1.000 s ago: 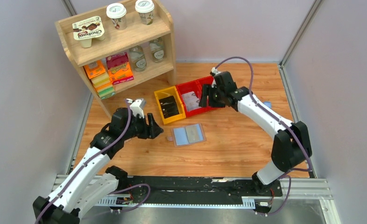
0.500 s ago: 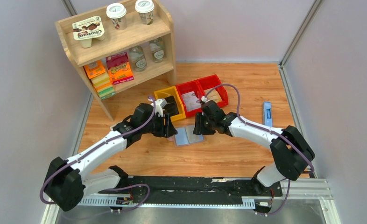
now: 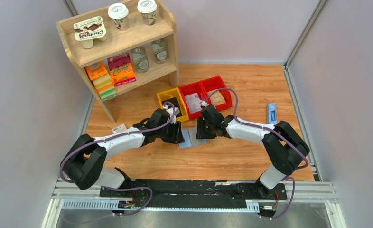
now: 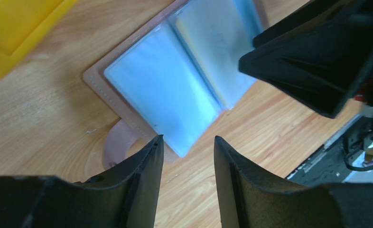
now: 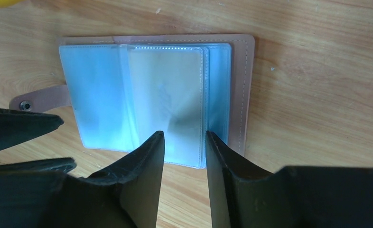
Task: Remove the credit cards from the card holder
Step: Remove the credit card from the card holder.
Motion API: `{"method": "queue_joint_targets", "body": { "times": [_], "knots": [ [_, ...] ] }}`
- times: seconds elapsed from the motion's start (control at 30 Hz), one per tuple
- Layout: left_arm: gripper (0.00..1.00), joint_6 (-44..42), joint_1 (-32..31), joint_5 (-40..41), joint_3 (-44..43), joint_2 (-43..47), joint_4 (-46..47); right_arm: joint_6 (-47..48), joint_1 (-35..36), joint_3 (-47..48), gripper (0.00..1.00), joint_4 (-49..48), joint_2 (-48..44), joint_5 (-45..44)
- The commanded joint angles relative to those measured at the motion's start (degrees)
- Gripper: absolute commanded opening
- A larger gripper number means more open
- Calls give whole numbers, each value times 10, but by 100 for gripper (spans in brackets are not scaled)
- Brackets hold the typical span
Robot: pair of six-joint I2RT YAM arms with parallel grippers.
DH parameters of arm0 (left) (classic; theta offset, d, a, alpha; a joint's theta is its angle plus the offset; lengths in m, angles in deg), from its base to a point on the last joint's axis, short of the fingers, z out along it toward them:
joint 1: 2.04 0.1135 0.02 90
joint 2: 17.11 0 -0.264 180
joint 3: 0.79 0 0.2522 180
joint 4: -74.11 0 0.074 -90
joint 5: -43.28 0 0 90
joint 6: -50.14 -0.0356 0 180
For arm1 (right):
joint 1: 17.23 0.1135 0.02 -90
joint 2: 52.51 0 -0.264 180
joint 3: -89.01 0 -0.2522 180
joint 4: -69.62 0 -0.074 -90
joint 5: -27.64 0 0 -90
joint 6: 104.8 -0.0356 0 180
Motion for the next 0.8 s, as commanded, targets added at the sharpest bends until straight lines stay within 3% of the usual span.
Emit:
{"method": "queue_joint_targets", "body": {
  "times": [0.0,0.63,0.77],
  "knots": [
    [51,6,-3,14,25,-21,37,9,4,7,39,-30,9,9],
    [46,27,-3,6,55,-39,51,31,4,33,39,-41,19,75],
    [45,28,-3,8,59,-37,52,24,5,40,40,-22,22,44]
  ]
}}
